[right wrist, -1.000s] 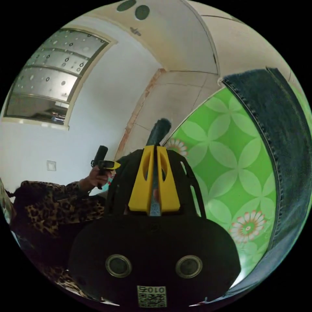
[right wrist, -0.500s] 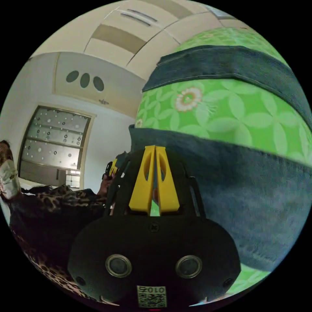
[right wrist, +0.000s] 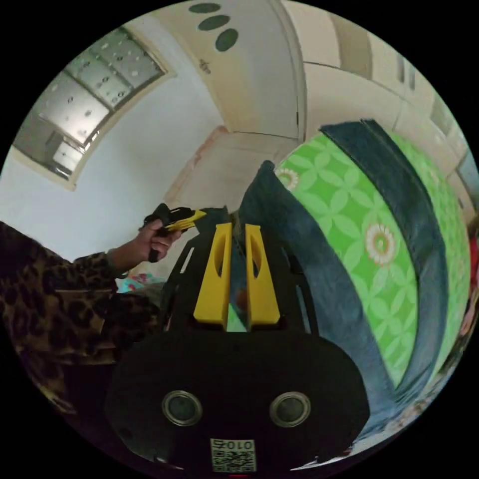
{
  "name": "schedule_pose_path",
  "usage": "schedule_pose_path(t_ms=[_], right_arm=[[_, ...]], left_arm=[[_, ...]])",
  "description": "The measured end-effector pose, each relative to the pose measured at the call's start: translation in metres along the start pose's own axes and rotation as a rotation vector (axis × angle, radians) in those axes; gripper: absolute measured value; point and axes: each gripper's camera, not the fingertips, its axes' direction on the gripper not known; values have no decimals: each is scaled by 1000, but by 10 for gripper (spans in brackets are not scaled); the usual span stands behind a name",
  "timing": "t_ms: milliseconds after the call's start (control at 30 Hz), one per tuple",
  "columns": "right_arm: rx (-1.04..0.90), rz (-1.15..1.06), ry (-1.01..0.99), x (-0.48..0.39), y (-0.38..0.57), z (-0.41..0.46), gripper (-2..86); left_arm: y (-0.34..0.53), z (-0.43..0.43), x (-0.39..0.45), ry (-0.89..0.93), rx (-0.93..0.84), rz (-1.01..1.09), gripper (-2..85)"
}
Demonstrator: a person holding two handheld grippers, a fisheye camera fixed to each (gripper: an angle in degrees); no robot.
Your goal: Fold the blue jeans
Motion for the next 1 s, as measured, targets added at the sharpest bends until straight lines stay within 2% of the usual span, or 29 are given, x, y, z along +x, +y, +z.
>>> schedule_pose_path(t_ms=[167, 300, 433, 567, 633, 733, 800, 867, 1000], right_arm=[[-172, -262, 427, -97, -58, 49, 86], [-309, -411, 772, -147, -60, 99, 96], [-389, -481, 880, -164, -46, 123, 102], [-308, -495, 990, -168, -36, 127, 57], [-256, -420, 917, -162, -39, 109, 38], [-172, -169, 535, -124, -36, 62, 36], [-136, -3, 201, -78, -20, 41, 40], [-161, 20, 105, -54, -9, 46, 42], [-231, -10, 163, -28, 11, 64, 53]], left_arm=[[-2, -3, -19, 81, -13, -51, 4], [-6, -8, -23, 109, -47, -65, 4], [-15, -10, -22, 112, -86, -70, 4], [-26, -10, -19, 105, -122, -65, 4], [-29, -12, -18, 94, -139, -67, 4], [-32, -13, -16, 99, -153, -63, 4], [-32, -13, -18, 98, -159, -68, 4], [-32, -13, -21, 96, -164, -82, 4], [-36, -12, -15, 97, -159, -69, 4]])
